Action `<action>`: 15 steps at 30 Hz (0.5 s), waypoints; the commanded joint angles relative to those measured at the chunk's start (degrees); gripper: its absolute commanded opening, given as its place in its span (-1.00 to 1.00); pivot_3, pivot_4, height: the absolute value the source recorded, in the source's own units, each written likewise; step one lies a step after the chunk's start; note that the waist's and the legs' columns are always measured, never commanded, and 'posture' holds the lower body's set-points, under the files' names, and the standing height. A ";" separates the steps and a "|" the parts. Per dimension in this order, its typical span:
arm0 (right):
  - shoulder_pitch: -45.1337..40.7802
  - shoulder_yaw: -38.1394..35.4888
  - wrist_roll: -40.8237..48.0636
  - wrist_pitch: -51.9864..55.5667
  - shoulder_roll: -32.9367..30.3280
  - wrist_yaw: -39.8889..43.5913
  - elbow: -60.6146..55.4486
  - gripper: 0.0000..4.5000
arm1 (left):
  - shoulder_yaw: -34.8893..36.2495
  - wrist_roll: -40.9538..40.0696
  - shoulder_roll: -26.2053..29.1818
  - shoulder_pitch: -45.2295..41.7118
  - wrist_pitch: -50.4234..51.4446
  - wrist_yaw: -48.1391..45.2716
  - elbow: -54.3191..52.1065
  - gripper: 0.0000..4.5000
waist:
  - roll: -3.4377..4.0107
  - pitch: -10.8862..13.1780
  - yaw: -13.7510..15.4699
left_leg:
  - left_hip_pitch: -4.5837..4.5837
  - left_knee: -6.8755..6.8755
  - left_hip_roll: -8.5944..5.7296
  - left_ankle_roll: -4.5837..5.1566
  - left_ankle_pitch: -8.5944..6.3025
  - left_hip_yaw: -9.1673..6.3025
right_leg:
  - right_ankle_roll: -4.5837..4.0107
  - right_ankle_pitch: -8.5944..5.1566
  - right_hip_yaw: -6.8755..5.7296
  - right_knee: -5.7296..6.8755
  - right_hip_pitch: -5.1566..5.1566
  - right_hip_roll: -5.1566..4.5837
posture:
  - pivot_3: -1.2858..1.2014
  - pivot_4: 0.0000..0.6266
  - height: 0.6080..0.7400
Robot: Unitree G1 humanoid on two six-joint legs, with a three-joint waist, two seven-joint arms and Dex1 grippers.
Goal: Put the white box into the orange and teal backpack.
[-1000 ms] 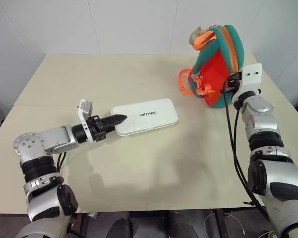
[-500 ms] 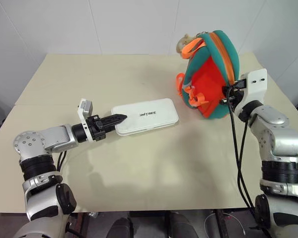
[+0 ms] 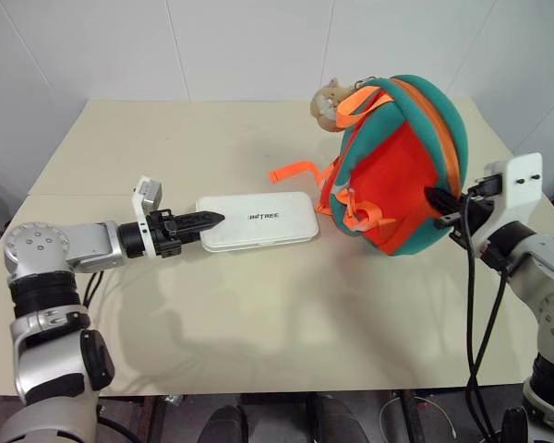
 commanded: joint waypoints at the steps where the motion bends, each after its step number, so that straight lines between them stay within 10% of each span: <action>1: 1.38 -5.36 2.87 -1.52 -1.58 0.27 -6.75 -0.81 | -2.72 3.22 3.76 -2.35 -1.01 -7.20 1.39 -0.45 | 0.00 0.00 -0.02 | 0.00 -0.01 0.00 0.03 -0.02 0.01 | 0.00 0.00 0.00 -0.01 0.00 0.01 | 0.03 -0.52 1.00; 15: 30.12 -6.18 2.99 -17.33 2.27 7.66 -16.61 -0.81 | -15.70 18.40 9.85 -8.81 -9.40 -29.14 10.54 -0.45 | 0.00 0.00 1.26 | 0.09 0.12 0.00 0.49 -0.28 0.09 | 0.00 -0.01 -0.02 -0.08 0.19 0.05 | 0.03 -0.52 1.00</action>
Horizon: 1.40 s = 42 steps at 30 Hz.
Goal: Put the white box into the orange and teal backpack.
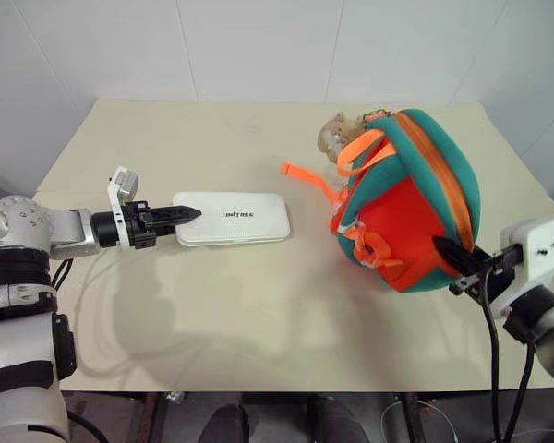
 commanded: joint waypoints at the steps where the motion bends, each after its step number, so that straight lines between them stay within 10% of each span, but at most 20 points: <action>1: 2.24 -0.19 -0.62 -3.94 0.30 0.76 -1.60 -0.81 | -0.69 1.93 1.08 -2.35 -1.51 -4.49 0.77 -0.45 | 0.00 0.00 0.00 | 0.03 0.01 0.00 0.01 0.00 0.00 | 0.00 0.00 0.00 0.00 0.03 0.00 | 0.03 -0.52 1.00; 7: 1.23 -1.02 0.52 -5.76 2.23 -2.18 1.89 -0.81 | -1.94 4.90 0.54 -3.28 -2.52 -7.99 1.73 -0.45 | 0.00 0.00 -0.09 | 0.08 0.03 0.02 0.04 0.01 -0.03 | 0.00 0.00 0.01 0.03 0.04 0.00 | 0.03 -0.52 1.00; 20: 5.22 -5.89 4.74 -6.59 -2.80 2.68 2.88 0.99 | -1.63 8.22 -0.49 -3.65 -2.90 -11.07 2.33 -0.45 | -0.01 0.00 0.04 | 0.07 0.04 0.00 0.12 0.01 -0.06 | 0.00 0.00 0.00 0.20 0.05 -0.02 | 0.03 -0.52 1.00; 42: 22.99 -17.98 11.23 8.18 -18.15 12.97 -0.62 0.99 | -2.30 11.72 -1.69 -4.07 -5.13 -14.57 4.60 -0.45 | -0.07 -0.02 0.09 | 0.13 0.10 0.01 0.17 0.01 -0.08 | 0.00 0.00 -0.01 0.02 0.13 -0.01 | 0.03 -0.52 1.00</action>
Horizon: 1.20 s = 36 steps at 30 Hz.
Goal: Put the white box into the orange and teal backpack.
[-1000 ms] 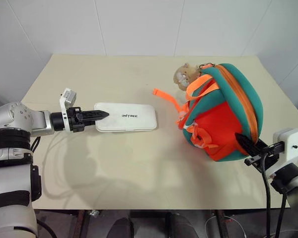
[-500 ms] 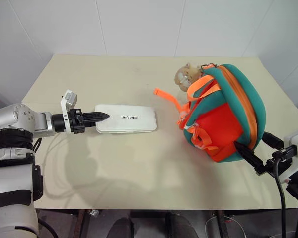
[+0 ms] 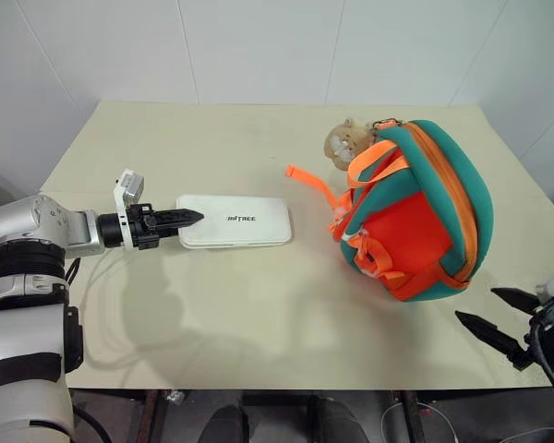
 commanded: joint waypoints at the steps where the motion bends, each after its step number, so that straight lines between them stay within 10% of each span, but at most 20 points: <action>1: 1.07 -3.21 4.17 3.19 -1.22 1.79 -4.02 0.99 | 0.69 -0.01 0.01 -1.69 -0.37 -1.78 -0.74 -0.45 | 0.00 0.00 0.03 | 0.00 0.00 0.00 0.00 0.00 -0.01 | 0.00 0.00 0.00 0.00 0.00 0.00 | 0.03 -0.52 1.00; 18: -21.90 15.53 26.68 0.79 -0.85 -17.32 -10.36 0.99 | 0.86 0.48 0.76 -0.82 0.77 -2.76 -1.97 -0.45 | -0.27 0.01 0.01 | 0.01 0.00 0.11 0.01 0.01 -0.15 | -0.01 0.02 0.03 0.00 -0.02 -0.12 | 0.03 -0.52 1.00; 36: -40.96 41.01 -4.73 -9.86 13.40 -24.05 8.00 0.99 | 7.10 -1.43 2.35 3.26 7.71 0.98 -7.92 -0.45 | -0.28 0.00 -0.12 | -0.10 0.08 0.00 0.07 -0.02 0.00 | 0.01 0.02 0.01 0.35 -0.14 -0.01 | 0.03 -0.52 1.00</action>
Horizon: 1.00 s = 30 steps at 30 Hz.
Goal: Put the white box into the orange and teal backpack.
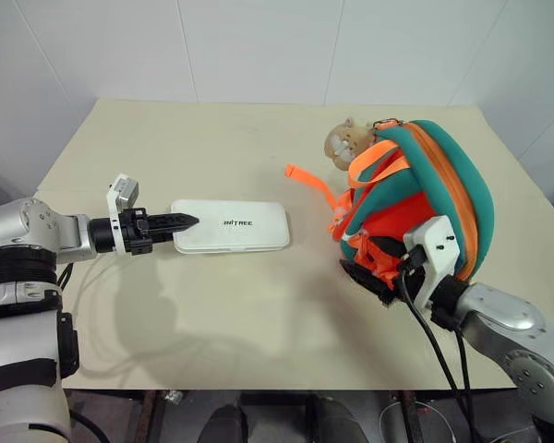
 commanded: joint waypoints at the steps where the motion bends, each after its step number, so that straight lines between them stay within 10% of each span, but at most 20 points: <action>1: -2.08 0.24 -3.34 -2.80 2.48 -0.93 1.08 0.99 | 3.07 -1.96 1.15 0.55 1.28 0.62 -3.24 -0.45 | 0.00 0.00 0.03 | 0.00 0.00 0.00 0.00 0.00 -0.01 | 0.00 0.00 0.00 0.01 0.00 0.00 | 0.03 -0.52 1.00; 30: -17.73 3.91 -22.47 -11.55 24.01 -8.72 18.88 0.99 | 8.59 -3.41 -0.36 2.27 4.75 5.99 -7.69 -0.45 | 0.00 0.00 -0.92 | 0.10 -0.07 -0.01 -0.13 0.07 -0.06 | -0.01 0.00 0.17 0.19 -0.11 -0.04 | 0.03 -0.52 1.00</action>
